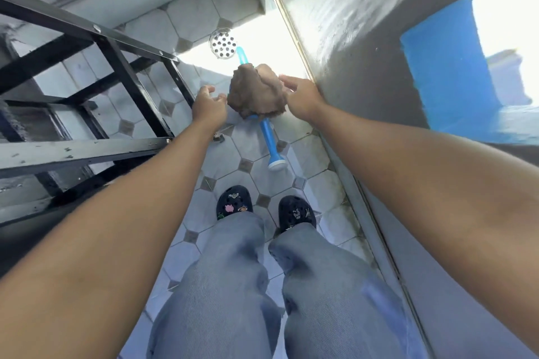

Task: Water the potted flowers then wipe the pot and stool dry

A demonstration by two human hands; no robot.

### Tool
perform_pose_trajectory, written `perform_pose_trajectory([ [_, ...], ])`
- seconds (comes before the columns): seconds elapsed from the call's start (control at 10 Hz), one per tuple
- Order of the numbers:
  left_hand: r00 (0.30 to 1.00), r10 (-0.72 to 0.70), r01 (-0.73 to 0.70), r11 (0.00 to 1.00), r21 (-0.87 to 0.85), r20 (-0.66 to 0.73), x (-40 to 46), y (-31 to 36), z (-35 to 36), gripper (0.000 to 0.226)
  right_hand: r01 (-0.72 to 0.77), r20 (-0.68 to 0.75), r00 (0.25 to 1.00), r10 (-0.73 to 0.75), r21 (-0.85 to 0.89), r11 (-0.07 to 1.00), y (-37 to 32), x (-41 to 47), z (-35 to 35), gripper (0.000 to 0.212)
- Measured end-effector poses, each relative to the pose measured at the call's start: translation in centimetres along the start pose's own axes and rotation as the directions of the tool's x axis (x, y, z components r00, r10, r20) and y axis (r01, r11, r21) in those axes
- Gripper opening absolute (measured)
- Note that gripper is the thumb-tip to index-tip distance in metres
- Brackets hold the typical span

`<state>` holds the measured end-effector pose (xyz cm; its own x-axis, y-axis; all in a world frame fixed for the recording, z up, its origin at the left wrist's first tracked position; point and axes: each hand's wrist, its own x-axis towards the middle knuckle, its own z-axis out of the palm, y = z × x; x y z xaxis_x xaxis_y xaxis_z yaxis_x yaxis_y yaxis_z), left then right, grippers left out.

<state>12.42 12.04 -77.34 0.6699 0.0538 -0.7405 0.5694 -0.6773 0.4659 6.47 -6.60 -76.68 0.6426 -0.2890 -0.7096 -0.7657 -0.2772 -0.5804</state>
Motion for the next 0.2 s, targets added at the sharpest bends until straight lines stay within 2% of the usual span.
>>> perform_pose_trajectory([
  [0.2, 0.975, 0.223, -0.219, 0.965, 0.146, -0.017, -11.5, 5.9, -5.5, 0.054, 0.126, -0.007, 0.992, -0.127, -0.078, 0.989, -7.7, -10.9, -5.0, 0.038],
])
